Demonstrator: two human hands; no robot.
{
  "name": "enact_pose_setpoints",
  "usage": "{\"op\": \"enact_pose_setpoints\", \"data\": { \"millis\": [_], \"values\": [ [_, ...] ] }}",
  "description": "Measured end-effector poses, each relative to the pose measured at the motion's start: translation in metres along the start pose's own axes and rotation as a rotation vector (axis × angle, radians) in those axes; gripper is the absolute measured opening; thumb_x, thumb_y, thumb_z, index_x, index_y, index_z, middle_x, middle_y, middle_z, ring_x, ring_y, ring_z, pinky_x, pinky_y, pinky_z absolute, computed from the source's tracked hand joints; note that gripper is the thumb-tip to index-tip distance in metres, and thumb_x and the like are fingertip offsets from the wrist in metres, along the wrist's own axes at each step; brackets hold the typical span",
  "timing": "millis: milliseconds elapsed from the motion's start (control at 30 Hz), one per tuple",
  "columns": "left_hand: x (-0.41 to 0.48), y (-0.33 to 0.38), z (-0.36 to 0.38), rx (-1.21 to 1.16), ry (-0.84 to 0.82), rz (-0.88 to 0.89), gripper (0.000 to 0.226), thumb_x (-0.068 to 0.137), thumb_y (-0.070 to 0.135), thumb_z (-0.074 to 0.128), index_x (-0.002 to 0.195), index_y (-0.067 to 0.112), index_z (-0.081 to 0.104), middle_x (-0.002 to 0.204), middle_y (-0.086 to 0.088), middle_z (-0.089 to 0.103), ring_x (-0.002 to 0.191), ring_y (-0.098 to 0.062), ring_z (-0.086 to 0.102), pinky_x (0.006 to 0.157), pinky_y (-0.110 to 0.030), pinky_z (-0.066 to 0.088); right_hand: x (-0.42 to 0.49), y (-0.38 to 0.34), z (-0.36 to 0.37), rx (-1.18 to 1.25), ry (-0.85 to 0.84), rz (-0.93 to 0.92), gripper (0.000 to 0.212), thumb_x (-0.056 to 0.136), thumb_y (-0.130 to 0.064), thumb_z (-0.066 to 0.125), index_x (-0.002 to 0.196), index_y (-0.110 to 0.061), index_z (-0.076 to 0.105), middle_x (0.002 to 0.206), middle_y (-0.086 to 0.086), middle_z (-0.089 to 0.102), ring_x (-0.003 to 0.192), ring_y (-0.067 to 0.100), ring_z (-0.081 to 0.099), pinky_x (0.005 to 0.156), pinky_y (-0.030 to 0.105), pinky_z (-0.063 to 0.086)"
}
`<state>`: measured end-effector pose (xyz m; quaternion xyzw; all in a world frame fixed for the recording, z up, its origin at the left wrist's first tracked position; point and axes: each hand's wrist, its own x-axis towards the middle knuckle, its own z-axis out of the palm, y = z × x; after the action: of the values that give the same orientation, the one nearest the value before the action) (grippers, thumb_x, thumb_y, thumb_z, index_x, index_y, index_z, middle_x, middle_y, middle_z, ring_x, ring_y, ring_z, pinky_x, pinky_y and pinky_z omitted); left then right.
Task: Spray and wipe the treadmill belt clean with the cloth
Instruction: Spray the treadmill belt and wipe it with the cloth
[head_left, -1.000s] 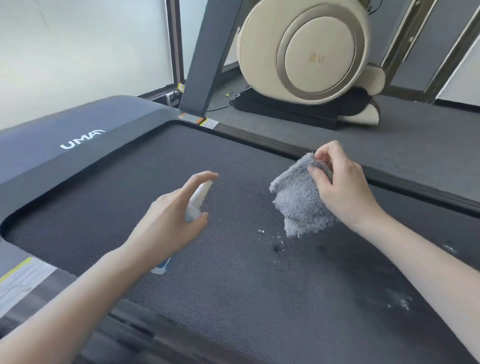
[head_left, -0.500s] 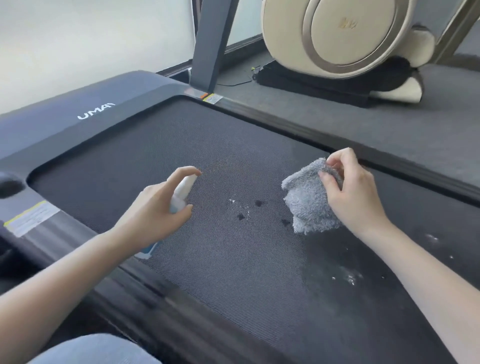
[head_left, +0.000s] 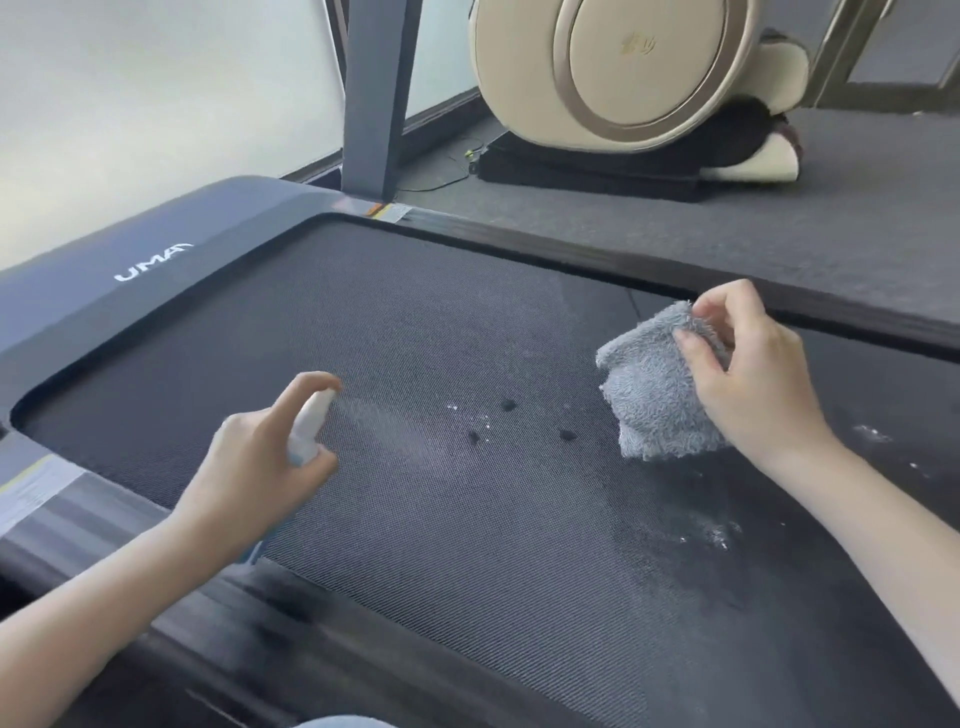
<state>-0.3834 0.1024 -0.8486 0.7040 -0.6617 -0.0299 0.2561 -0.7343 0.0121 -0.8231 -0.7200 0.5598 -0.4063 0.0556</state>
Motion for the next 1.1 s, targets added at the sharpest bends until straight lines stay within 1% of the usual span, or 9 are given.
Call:
{"op": "enact_pose_setpoints", "data": {
  "millis": [100,233,400,533,667,733,833,967,1100],
  "values": [
    [0.008,-0.002,0.003,0.02,-0.033,0.031,0.047,0.076,0.004,0.068,0.118,0.019,0.054,0.047,0.009,0.04,0.047,-0.015,0.042,0.051,-0.024,0.036,-0.003,0.001,-0.006,-0.026,-0.011,0.012,0.012,0.09,-0.018,0.057,0.098,-0.017,0.047,0.092,0.005,0.061,0.087,0.025,0.056,0.076,0.035,0.043],
    [0.038,0.007,0.018,-0.013,-0.021,0.122,0.05,0.081,0.01,0.066,0.125,0.024,0.047,0.055,0.007,0.049,0.053,-0.011,0.049,0.052,-0.022,0.036,0.0,-0.001,-0.008,-0.038,0.003,0.007,0.012,0.089,-0.016,0.058,0.096,-0.015,0.048,0.089,0.006,0.062,0.086,0.027,0.057,0.077,0.037,0.044],
    [0.088,0.038,0.052,-0.094,-0.033,0.209,0.053,0.081,0.01,0.058,0.128,0.029,0.043,0.063,0.006,0.052,0.06,-0.021,0.052,0.059,-0.031,0.039,0.005,0.001,-0.001,-0.039,0.012,0.016,0.012,0.088,-0.016,0.06,0.094,-0.016,0.049,0.088,0.005,0.063,0.086,0.025,0.058,0.075,0.035,0.044],
    [0.112,0.049,0.07,-0.13,0.085,0.19,0.049,0.077,0.006,0.06,0.122,0.022,0.051,0.056,0.015,0.046,0.057,-0.022,0.046,0.065,-0.028,0.035,0.01,0.007,0.006,-0.053,0.017,0.005,0.013,0.087,-0.017,0.061,0.093,-0.018,0.049,0.087,0.003,0.062,0.084,0.025,0.059,0.072,0.035,0.045],
    [0.136,0.049,0.079,-0.109,0.096,0.136,0.048,0.079,0.01,0.057,0.123,0.023,0.047,0.067,-0.007,0.057,0.07,-0.037,0.056,0.067,-0.033,0.039,0.017,0.011,0.01,-0.039,0.044,0.012,0.014,0.087,-0.015,0.062,0.093,-0.017,0.05,0.084,0.001,0.061,0.081,0.023,0.057,0.069,0.032,0.041],
    [0.151,0.053,0.082,-0.068,0.078,0.139,0.052,0.079,0.011,0.056,0.127,0.026,0.043,0.076,-0.009,0.056,0.078,-0.04,0.057,0.069,-0.037,0.041,0.021,0.012,0.011,-0.048,0.041,0.013,0.014,0.087,-0.016,0.062,0.093,-0.017,0.051,0.081,-0.002,0.058,0.077,0.022,0.054,0.067,0.03,0.037],
    [0.179,0.066,0.089,-0.045,0.034,0.144,0.056,0.079,0.013,0.055,0.132,0.027,0.04,0.081,-0.01,0.053,0.086,-0.041,0.058,0.073,-0.038,0.043,0.028,0.014,0.012,-0.043,0.042,-0.001,0.013,0.087,-0.016,0.063,0.093,-0.017,0.051,0.079,-0.004,0.056,0.073,0.021,0.053,0.067,0.033,0.041],
    [0.217,0.088,0.107,0.021,0.002,0.173,0.053,0.08,0.011,0.053,0.129,0.024,0.041,0.085,-0.015,0.053,0.088,-0.04,0.058,0.068,-0.036,0.043,0.038,0.017,0.016,-0.041,0.058,-0.011,0.014,0.086,-0.016,0.063,0.092,-0.018,0.051,0.077,-0.007,0.056,0.072,0.019,0.055,0.067,0.033,0.043],
    [0.233,0.098,0.125,0.059,0.082,0.149,0.049,0.08,0.007,0.052,0.125,0.024,0.043,0.089,-0.016,0.059,0.079,-0.035,0.051,0.063,-0.034,0.036,0.044,0.022,0.021,-0.034,0.094,-0.013,0.016,0.085,-0.017,0.065,0.09,-0.021,0.05,0.072,-0.013,0.053,0.067,0.01,0.052,0.065,0.031,0.042]
  ]
}}
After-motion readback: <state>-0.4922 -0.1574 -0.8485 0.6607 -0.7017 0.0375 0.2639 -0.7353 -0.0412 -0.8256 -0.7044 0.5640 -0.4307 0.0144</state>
